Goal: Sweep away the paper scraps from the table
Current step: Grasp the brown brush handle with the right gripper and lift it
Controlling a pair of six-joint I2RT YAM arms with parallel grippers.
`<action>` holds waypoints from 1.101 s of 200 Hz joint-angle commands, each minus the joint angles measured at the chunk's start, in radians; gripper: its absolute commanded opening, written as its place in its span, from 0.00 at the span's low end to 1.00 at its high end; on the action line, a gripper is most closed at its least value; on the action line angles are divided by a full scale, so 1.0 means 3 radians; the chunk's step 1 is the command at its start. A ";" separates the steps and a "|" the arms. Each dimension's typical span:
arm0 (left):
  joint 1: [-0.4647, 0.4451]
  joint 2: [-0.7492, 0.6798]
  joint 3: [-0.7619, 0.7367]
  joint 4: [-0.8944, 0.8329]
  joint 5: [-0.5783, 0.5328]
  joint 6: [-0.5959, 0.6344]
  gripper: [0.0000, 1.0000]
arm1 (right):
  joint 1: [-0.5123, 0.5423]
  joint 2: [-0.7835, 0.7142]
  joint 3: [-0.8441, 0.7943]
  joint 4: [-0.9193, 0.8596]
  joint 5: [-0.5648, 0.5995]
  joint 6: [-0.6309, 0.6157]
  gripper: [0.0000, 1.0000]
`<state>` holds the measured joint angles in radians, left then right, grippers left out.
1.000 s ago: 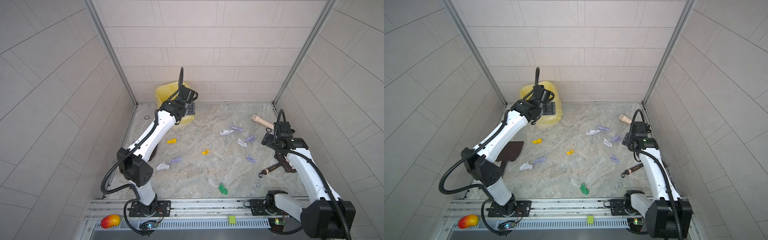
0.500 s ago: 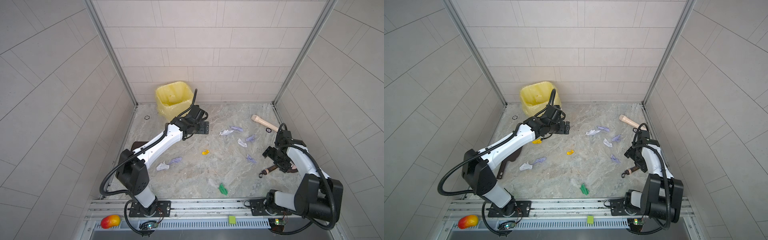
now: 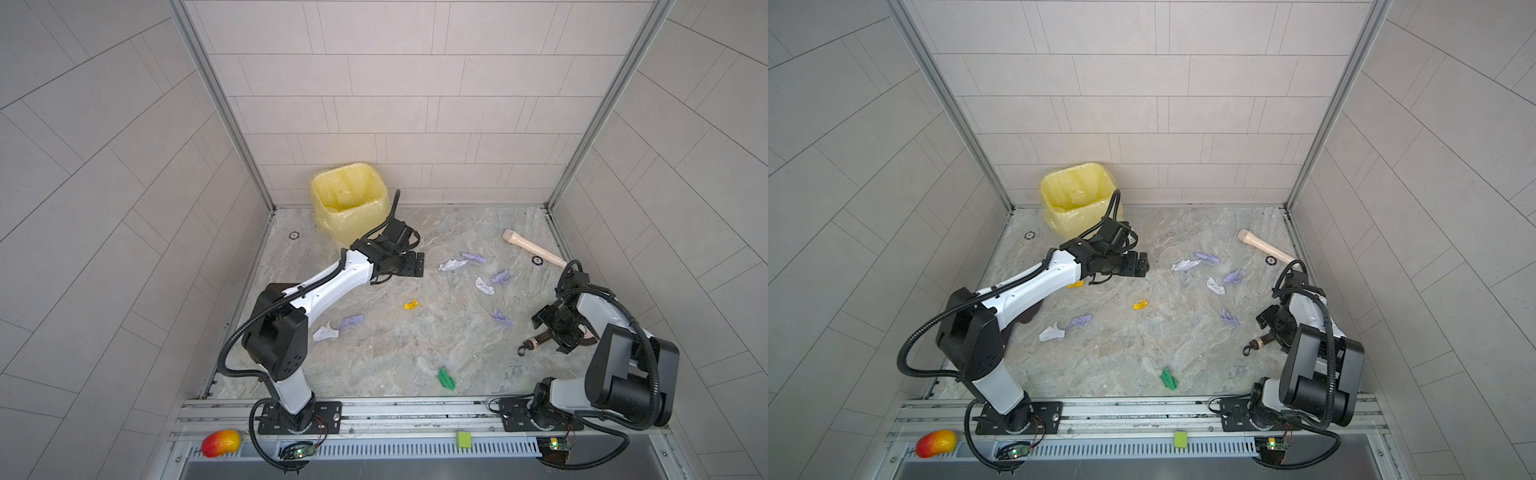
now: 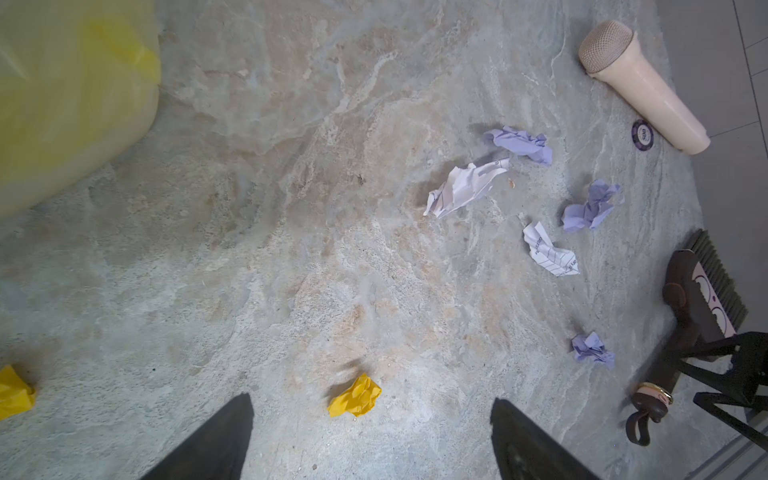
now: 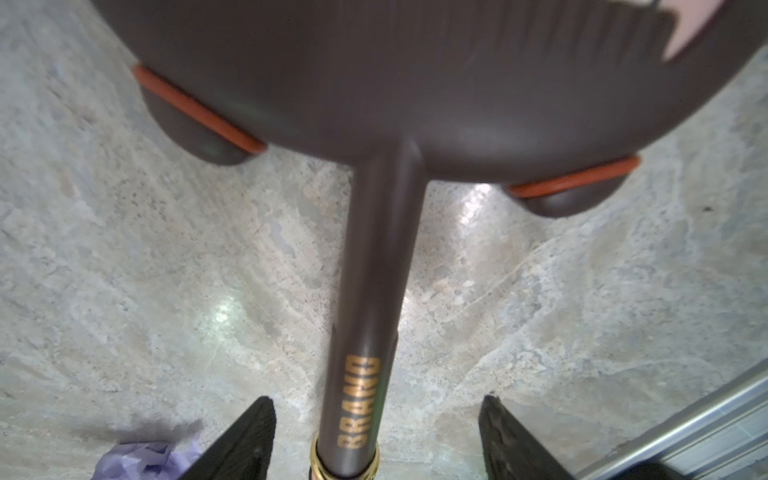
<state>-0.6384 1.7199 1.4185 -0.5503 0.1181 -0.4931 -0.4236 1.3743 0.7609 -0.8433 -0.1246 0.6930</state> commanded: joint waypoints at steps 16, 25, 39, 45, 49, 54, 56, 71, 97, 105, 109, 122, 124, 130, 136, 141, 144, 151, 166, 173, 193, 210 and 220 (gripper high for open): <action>-0.0017 0.0033 0.0000 0.0040 0.0038 0.0033 0.95 | -0.0030 0.0072 0.0010 0.0096 0.0049 -0.0046 0.72; -0.0015 0.0035 -0.0002 0.0042 0.0035 0.0030 0.95 | -0.0025 0.0095 -0.0015 0.0145 0.0035 -0.0030 0.71; -0.0016 0.0040 -0.0004 0.0040 0.0027 0.0025 0.95 | -0.0026 0.0136 -0.0055 0.0224 -0.0002 0.0001 0.66; -0.0019 0.0040 -0.0007 0.0035 0.0017 0.0018 0.95 | -0.0029 0.0163 -0.0062 0.0247 -0.0018 0.0004 0.65; -0.0018 0.0035 -0.0009 0.0033 0.0012 0.0013 0.95 | -0.0025 0.0185 -0.0062 0.0253 -0.0038 0.0006 0.64; -0.0018 0.0030 -0.0009 0.0033 0.0009 0.0012 0.95 | -0.0028 0.0206 -0.0068 0.0262 -0.0041 0.0010 0.62; -0.0018 0.0023 -0.0006 0.0032 0.0010 0.0009 0.95 | -0.0027 0.0214 -0.0073 0.0266 -0.0050 0.0011 0.62; -0.0017 0.0015 -0.0018 0.0029 -0.0006 -0.0002 0.95 | -0.0025 0.0245 -0.0126 0.0326 -0.0060 0.0051 0.59; -0.0016 0.0003 -0.0019 0.0014 -0.0034 -0.0008 0.95 | -0.0029 0.0231 -0.0207 0.0386 -0.0040 0.0091 0.50; -0.0015 0.0004 -0.0024 0.0014 -0.0041 -0.0008 0.95 | -0.0029 0.0233 -0.0214 0.0387 -0.0030 0.0092 0.47; -0.0015 0.0004 -0.0024 0.0014 -0.0043 -0.0013 0.95 | -0.0025 0.0231 -0.0222 0.0391 -0.0023 0.0093 0.45; -0.0014 0.0002 -0.0029 0.0017 -0.0046 -0.0019 0.95 | -0.0027 0.0232 -0.0230 0.0402 -0.0023 0.0093 0.37; -0.0018 0.0000 -0.0029 0.0015 -0.0046 -0.0021 0.95 | -0.0027 0.0234 -0.0234 0.0402 -0.0024 0.0096 0.36; -0.0015 0.0000 -0.0029 0.0015 -0.0051 -0.0023 0.95 | -0.0026 0.0231 -0.0240 0.0408 -0.0025 0.0100 0.32; -0.0016 -0.0002 -0.0029 0.0015 -0.0051 -0.0024 0.95 | -0.0027 0.0229 -0.0241 0.0412 -0.0024 0.0098 0.29; -0.0016 -0.0001 -0.0029 0.0009 -0.0056 -0.0024 0.95 | -0.0025 0.0226 -0.0240 0.0408 -0.0028 0.0102 0.25; -0.0015 -0.0001 -0.0029 0.0009 -0.0057 -0.0023 0.95 | -0.0027 0.0223 -0.0243 0.0410 -0.0029 0.0101 0.24; -0.0018 0.0000 -0.0029 0.0010 -0.0065 -0.0023 0.95 | -0.0023 0.0224 -0.0241 0.0412 -0.0034 0.0091 0.20; -0.0014 0.0000 -0.0020 0.0004 -0.0062 -0.0023 0.95 | -0.0023 0.0206 -0.0241 0.0408 -0.0037 0.0083 0.12; -0.0017 0.0004 -0.0015 -0.0005 -0.0061 -0.0021 0.95 | -0.0015 0.0199 -0.0245 0.0412 -0.0040 0.0081 0.07; -0.0016 0.0000 0.0001 -0.0025 -0.0062 -0.0008 0.95 | -0.0015 0.0156 -0.0255 0.0397 -0.0040 0.0070 0.00; -0.0016 -0.0006 0.0004 -0.0026 -0.0062 -0.0011 0.96 | -0.0009 0.0089 -0.0261 0.0373 -0.0033 0.0073 0.00; -0.0016 -0.0011 0.0006 -0.0027 -0.0062 -0.0008 0.95 | -0.0009 0.0028 -0.0252 0.0358 -0.0030 0.0068 0.00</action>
<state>-0.6384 1.7237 1.4185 -0.5503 0.1120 -0.4904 -0.4301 1.4139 0.7074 -0.7326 -0.1299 0.7120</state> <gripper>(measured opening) 0.954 0.275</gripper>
